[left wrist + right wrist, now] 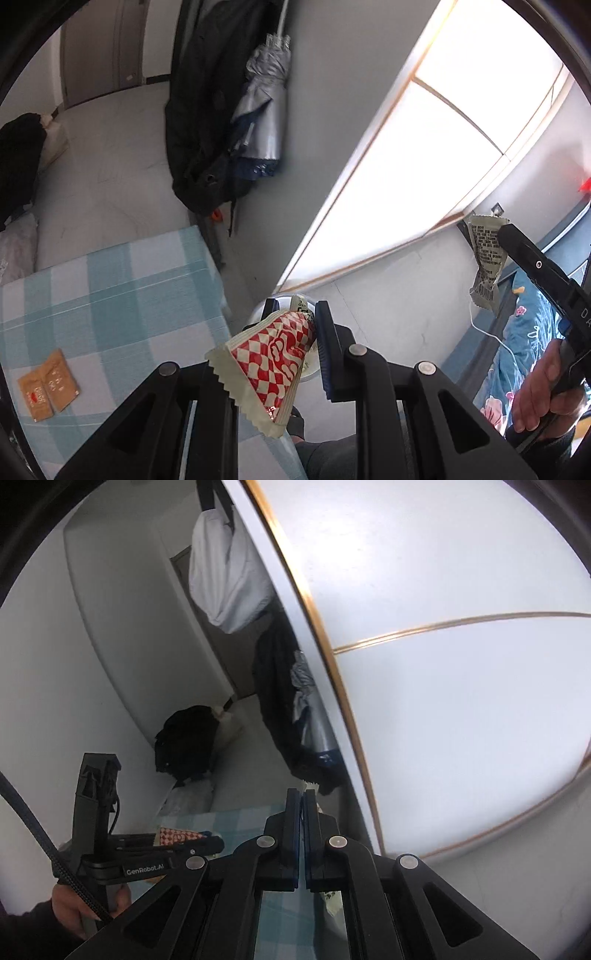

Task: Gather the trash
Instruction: 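Carry both candy wrappers in both grippers over the white bin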

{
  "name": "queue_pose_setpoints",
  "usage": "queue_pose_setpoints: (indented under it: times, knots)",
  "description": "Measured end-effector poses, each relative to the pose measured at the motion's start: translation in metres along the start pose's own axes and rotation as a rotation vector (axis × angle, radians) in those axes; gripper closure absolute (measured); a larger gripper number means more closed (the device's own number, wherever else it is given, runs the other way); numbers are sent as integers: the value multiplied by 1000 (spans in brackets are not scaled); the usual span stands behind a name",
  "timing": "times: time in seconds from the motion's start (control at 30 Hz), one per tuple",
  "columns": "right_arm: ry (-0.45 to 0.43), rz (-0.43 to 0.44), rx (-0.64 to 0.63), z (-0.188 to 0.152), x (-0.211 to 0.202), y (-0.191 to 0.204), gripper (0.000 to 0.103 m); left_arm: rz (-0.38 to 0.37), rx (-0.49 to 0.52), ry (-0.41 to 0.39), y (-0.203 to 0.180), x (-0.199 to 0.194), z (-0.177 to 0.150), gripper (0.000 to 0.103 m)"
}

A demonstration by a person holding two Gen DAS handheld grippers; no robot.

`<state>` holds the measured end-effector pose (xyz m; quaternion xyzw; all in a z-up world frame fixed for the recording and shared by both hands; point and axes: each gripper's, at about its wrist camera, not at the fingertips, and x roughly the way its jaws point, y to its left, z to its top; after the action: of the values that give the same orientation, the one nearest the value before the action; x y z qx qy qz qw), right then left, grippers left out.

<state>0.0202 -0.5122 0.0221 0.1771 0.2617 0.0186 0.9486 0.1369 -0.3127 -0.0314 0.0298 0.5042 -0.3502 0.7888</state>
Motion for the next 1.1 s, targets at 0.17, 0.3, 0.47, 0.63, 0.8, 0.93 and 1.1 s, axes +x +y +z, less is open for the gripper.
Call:
queue_pose_setpoints:
  times: [0.17,0.3,0.47,0.63,0.8,0.93,1.1]
  knots:
    - [57,-47,91,-15,17,-49,102,-34,32,130,-19,62,6,88]
    - [116,-64,163,-38,37,-86,102,-67,-10,270,-19,114,1,88]
    - [211,-53,268,-76,74,-123,102,-79,-72,416,-10,168,-10,88]
    - [331,-44,349,-125,120,-145,102,-100,-149,506,-2,205,-21,88]
    - [386,-13,430,-155,157,-160,102,-73,-191,568,7,230,-27,88]
    - [401,16,523,-171,174,-172,102,-62,-183,597,7,241,-30,88]
    - [417,20,595,-184,197,-187,102,-34,-184,633,10,251,-23,87]
